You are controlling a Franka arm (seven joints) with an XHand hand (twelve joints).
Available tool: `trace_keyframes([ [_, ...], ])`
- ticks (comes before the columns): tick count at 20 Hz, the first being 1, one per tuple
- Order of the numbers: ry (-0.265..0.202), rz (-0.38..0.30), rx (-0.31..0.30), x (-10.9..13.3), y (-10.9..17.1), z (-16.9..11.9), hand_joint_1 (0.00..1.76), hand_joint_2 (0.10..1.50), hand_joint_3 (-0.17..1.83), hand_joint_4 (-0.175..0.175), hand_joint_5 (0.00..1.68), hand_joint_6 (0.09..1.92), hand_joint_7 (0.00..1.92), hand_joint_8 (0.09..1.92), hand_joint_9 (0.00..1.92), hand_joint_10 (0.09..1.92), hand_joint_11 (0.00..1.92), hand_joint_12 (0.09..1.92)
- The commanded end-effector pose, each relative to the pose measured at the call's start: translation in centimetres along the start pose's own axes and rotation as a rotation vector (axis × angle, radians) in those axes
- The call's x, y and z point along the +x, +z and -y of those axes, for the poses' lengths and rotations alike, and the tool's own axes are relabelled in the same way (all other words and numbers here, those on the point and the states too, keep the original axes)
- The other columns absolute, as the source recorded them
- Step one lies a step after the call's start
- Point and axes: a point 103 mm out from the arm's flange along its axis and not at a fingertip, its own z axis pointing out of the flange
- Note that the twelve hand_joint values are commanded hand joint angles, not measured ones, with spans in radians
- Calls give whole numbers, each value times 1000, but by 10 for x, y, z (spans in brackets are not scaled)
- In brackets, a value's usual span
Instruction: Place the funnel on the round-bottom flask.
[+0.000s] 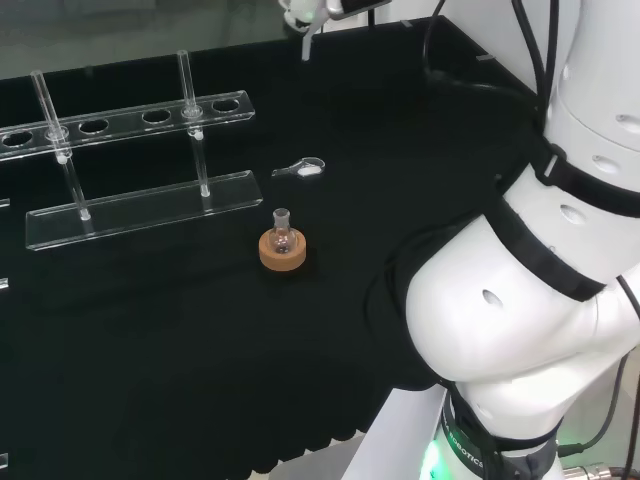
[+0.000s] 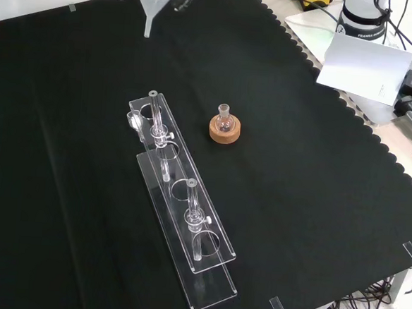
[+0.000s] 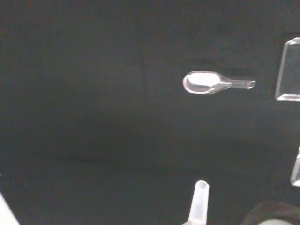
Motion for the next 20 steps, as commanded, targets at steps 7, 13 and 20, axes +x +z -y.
trace_keyframes([
  [7,-93,58,69,45,49,45,816,800,506,-17,741,660,724,695,945,438,680,1191],
  [13,-90,64,82,52,59,67,817,799,509,-18,742,661,724,696,946,436,681,1189],
  [20,-96,88,101,62,73,85,818,798,512,-19,744,663,723,698,948,435,681,1188],
])
